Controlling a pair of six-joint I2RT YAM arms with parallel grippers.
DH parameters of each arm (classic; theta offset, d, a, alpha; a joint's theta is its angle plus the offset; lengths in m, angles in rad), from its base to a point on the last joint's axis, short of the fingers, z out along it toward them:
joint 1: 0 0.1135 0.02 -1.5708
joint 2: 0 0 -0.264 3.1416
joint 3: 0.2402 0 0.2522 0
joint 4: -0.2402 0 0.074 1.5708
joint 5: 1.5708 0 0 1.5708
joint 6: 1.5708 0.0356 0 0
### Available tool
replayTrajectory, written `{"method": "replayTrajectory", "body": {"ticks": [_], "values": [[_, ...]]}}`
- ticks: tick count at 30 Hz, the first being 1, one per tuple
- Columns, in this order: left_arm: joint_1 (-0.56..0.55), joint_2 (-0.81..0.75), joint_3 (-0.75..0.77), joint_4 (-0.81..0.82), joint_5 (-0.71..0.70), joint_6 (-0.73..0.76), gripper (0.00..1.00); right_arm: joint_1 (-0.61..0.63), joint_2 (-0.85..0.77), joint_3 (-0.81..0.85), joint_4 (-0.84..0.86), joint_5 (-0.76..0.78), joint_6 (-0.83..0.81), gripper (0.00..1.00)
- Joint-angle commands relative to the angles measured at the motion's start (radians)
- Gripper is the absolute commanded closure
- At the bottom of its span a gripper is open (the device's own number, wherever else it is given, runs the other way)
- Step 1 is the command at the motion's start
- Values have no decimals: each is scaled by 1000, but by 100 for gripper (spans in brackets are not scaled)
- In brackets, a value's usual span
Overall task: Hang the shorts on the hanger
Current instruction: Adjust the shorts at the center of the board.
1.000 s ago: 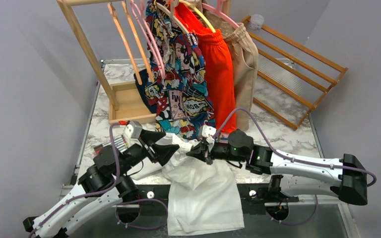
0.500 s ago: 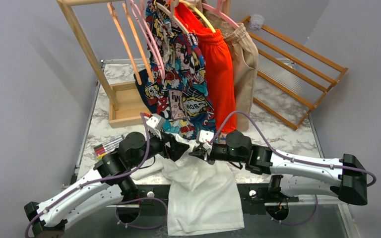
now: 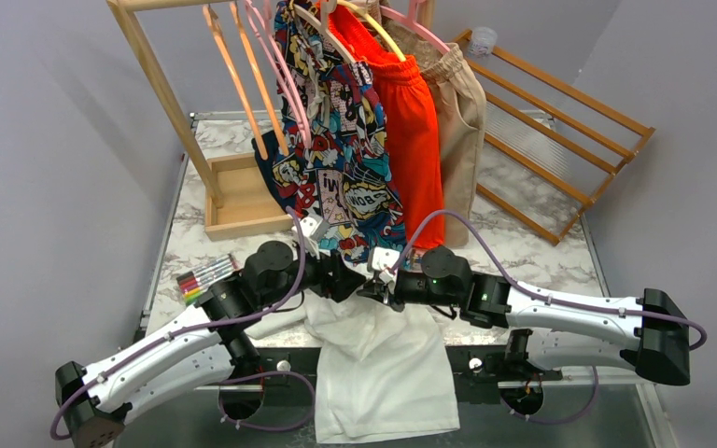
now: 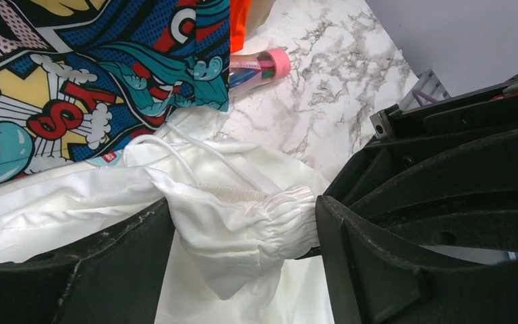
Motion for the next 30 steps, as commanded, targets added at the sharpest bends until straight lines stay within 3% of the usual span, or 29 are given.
{"method": "replayTrajectory", "body": {"ticks": [1, 14, 16, 22, 23, 26, 30], "values": [[-4, 3, -29, 44, 51, -14, 24, 5, -6, 29, -4, -10, -15, 99], [-4, 57, -50, 82, 128, -22, 25, 5, 5, 51, 10, -6, -29, 99], [-5, 59, -54, 89, 142, -20, 37, 5, 3, 52, 15, -2, -30, 99], [-4, 51, -52, 91, 163, -6, 94, 6, -2, 51, 17, 11, -28, 99], [-4, 47, -52, 91, 161, -3, 100, 6, -3, 52, 15, 12, -27, 99], [-3, 24, -50, 87, 138, 2, 100, 5, -7, 51, 6, 14, -20, 99], [-3, -53, -38, 45, 3, 5, 100, 6, -23, 43, -21, 32, 17, 97]]}}
